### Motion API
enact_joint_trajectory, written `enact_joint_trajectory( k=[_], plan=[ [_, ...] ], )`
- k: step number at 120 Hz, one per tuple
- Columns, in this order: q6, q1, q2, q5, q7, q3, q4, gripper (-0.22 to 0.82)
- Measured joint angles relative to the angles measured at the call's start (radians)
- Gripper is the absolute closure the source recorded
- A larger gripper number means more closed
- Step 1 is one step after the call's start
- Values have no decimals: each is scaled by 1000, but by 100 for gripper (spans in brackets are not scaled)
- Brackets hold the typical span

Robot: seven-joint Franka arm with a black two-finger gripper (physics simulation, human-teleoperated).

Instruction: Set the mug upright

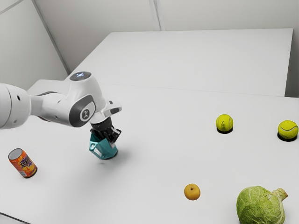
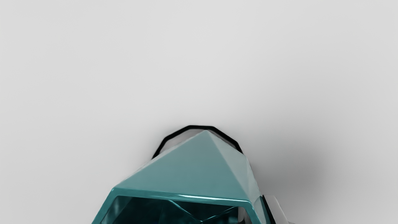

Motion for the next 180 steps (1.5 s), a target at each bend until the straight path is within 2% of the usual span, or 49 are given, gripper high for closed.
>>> enact_joint_trajectory(
  k=[13,38,58,97,129,153,180],
  plan=[
    [1,0,-1,-3,-1,-1,0,74],
    [3,1,-11,-10,5,-5,0,53],
    [3,1,-28,-12,9,-6,0,42],
    [-7,-11,-82,-13,18,-7,0,31],
    [-13,-18,-111,-14,25,-7,0,14],
    [-38,-24,-145,-16,29,-12,8,7],
    [-172,-24,-143,-28,28,-24,123,4]
  ],
)
